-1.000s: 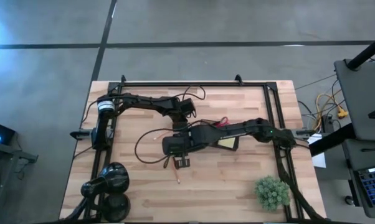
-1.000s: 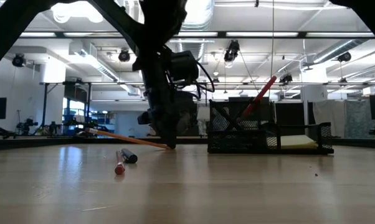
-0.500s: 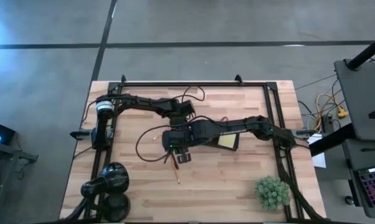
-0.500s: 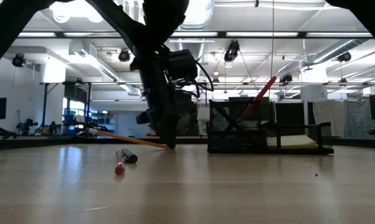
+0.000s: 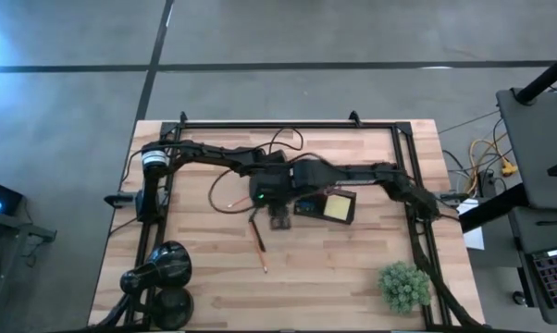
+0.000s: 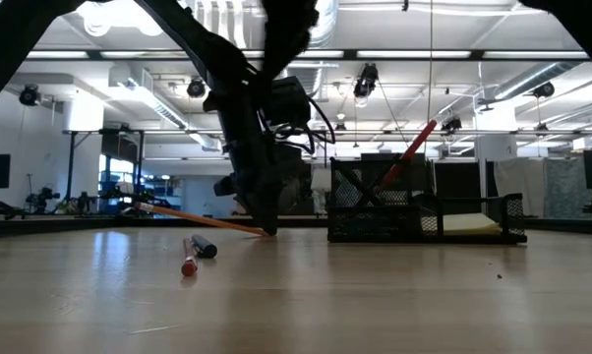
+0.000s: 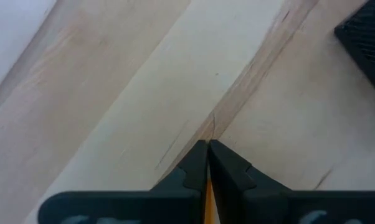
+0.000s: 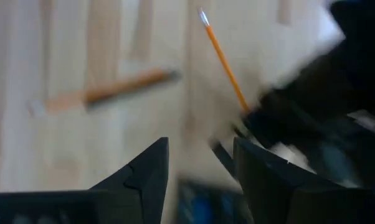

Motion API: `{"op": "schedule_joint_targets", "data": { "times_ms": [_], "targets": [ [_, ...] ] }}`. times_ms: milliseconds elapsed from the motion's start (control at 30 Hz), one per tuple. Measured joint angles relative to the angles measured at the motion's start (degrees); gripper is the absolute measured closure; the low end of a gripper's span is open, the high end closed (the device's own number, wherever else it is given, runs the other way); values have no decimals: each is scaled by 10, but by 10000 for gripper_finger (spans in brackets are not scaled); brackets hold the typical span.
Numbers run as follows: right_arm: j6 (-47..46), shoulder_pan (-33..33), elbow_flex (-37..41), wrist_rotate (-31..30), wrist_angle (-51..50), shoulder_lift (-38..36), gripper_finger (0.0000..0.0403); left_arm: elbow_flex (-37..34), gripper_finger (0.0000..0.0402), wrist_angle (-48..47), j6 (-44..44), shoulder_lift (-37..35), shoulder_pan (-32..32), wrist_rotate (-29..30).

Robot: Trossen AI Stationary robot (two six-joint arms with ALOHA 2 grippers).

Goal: Pick and place office supplies into organizer
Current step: Put the top pencil into the desk organizer

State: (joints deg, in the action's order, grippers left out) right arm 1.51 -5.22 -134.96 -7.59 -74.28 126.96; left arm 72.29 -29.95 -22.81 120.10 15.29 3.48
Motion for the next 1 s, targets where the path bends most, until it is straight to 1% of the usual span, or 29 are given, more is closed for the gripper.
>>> {"op": "schedule_joint_targets", "data": {
  "times_ms": [133, 233, 333, 467, 533, 600, 700, 800, 1000],
  "targets": [
    [101, 3, -1, -66, -101, -31, 234, -1, 402, 2, 33, 0, 0, 0],
    [150, 5, 8, -85, -123, -29, 232, -1, 402, 2, 52, 0, 0, -1],
    [175, 5, 33, -81, -99, -18, 233, -1, 402, 2, 57, 0, 0, -1],
    [177, -7, 72, -35, -8, -11, 236, -1, 402, 6, 52, 0, 0, 1],
    [177, -18, 74, -34, 42, -11, 237, -1, 402, 6, 45, 0, 0, 14],
    [181, -28, 62, -34, 70, -13, 237, -2, 402, 6, 41, 0, 0, 30],
    [208, -35, 50, -34, 110, -13, 237, -2, 402, 3, 26, 0, 7, 28],
    [225, -34, 53, -32, 134, -13, 237, -2, 402, 2, 7, 0, 10, 27],
    [210, -31, 90, -15, 137, -13, 236, -2, 402, -1, 5, 0, 10, 32]
  ]
}}
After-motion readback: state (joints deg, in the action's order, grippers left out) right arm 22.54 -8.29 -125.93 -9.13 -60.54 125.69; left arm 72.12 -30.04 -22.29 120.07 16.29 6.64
